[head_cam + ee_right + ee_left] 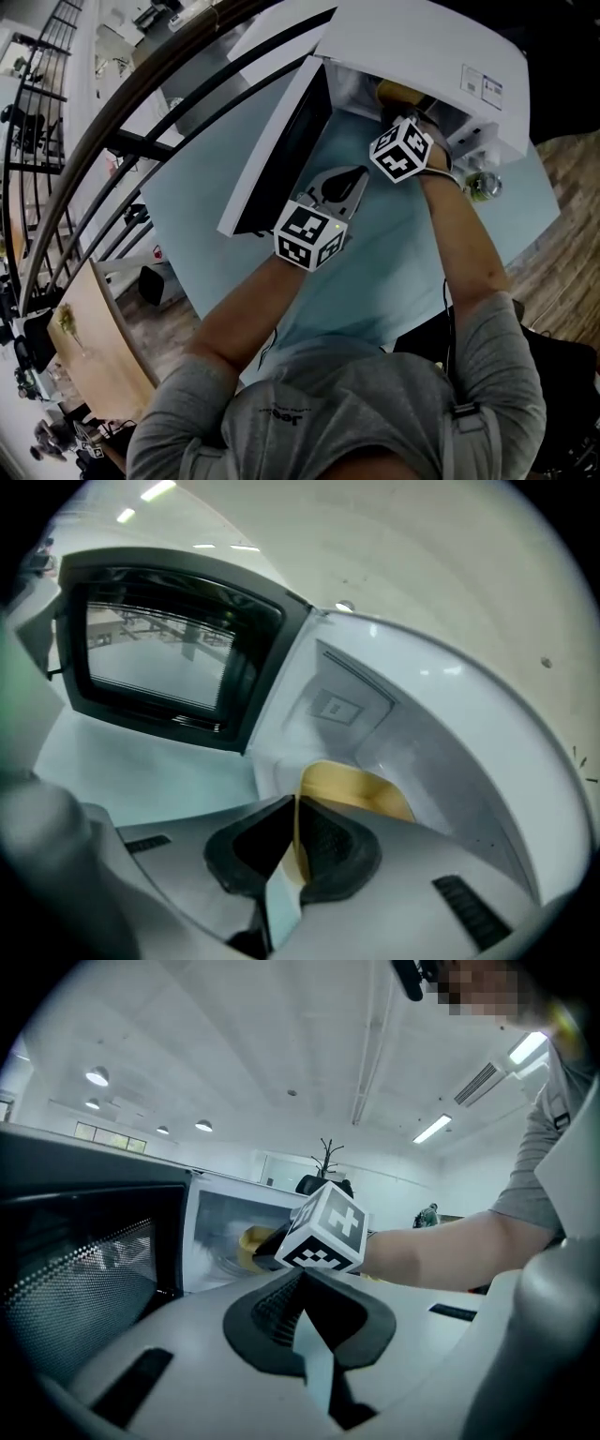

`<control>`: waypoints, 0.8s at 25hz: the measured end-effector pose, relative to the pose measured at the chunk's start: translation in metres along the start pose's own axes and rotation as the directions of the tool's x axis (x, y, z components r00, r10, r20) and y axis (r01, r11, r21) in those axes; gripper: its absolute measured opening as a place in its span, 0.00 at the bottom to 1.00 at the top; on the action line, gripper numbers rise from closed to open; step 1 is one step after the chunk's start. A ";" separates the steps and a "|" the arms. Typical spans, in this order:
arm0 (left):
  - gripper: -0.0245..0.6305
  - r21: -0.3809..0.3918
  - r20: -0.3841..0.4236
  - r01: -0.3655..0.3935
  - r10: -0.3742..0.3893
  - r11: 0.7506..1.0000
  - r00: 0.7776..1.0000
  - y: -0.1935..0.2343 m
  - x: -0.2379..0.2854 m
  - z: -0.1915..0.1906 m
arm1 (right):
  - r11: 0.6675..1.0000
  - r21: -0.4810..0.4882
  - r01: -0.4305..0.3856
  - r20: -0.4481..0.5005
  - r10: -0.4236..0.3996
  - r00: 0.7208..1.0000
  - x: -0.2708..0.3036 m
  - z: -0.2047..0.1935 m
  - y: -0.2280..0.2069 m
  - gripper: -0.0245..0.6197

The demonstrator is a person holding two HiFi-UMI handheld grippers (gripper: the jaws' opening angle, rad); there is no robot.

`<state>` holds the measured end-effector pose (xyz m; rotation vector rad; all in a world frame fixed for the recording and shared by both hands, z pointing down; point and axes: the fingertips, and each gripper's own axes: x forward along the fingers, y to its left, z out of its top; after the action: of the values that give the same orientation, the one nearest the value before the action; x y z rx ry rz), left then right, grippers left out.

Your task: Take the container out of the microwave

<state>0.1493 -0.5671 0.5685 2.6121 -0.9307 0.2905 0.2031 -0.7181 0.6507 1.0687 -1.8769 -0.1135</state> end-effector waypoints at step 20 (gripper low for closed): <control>0.05 0.070 0.092 -0.012 0.006 0.997 0.996 -0.060 -0.116 0.038 | 0.998 0.013 -0.068 0.114 0.066 0.991 -0.144 0.042 0.081 0.09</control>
<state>0.1021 -0.4731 0.4830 2.7070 -0.9794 0.2107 0.1462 -0.5796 0.5690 1.0275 -2.0173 -0.1221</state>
